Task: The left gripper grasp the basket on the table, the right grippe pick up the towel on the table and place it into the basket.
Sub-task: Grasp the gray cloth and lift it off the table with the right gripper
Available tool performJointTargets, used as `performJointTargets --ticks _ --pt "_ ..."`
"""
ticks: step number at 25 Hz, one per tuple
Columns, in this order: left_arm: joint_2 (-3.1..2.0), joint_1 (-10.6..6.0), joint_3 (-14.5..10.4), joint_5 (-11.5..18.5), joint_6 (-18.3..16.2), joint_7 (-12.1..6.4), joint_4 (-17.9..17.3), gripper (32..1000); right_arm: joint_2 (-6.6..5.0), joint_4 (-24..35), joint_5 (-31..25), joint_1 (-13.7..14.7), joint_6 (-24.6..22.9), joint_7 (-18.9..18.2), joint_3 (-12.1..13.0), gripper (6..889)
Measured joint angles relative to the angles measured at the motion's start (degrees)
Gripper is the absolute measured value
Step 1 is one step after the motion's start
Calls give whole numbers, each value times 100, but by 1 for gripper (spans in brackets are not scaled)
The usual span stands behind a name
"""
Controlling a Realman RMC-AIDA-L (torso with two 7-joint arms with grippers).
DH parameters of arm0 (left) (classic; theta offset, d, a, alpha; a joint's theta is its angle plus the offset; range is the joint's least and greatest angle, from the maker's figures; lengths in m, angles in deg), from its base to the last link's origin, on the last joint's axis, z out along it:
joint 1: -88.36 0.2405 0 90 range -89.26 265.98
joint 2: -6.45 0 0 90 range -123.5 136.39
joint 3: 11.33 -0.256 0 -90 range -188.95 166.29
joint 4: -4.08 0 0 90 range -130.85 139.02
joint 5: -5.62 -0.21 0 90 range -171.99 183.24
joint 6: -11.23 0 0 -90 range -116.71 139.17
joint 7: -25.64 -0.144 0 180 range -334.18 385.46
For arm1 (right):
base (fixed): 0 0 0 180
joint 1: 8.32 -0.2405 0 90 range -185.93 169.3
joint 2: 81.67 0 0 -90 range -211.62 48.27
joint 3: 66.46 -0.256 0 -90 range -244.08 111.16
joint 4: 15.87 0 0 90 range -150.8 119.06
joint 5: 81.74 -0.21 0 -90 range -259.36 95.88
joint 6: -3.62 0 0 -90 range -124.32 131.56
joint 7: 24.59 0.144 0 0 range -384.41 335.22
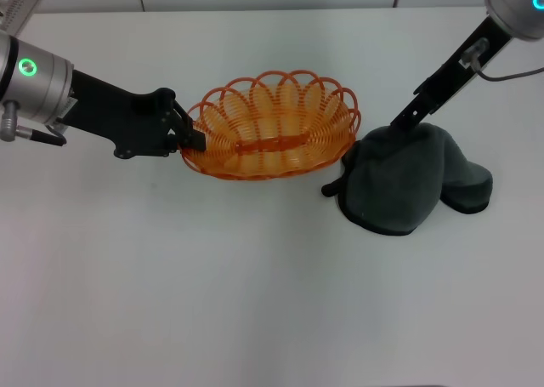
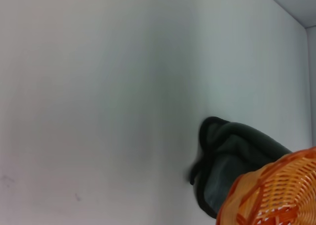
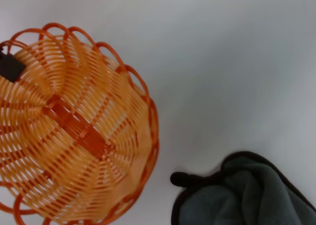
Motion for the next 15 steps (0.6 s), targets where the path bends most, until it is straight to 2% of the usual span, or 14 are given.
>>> performJointTargets --ticks 15 --pt "1 -13 -29 -29 -40 0 0 99 -79 -344 34 67 -281 -73 40 848"
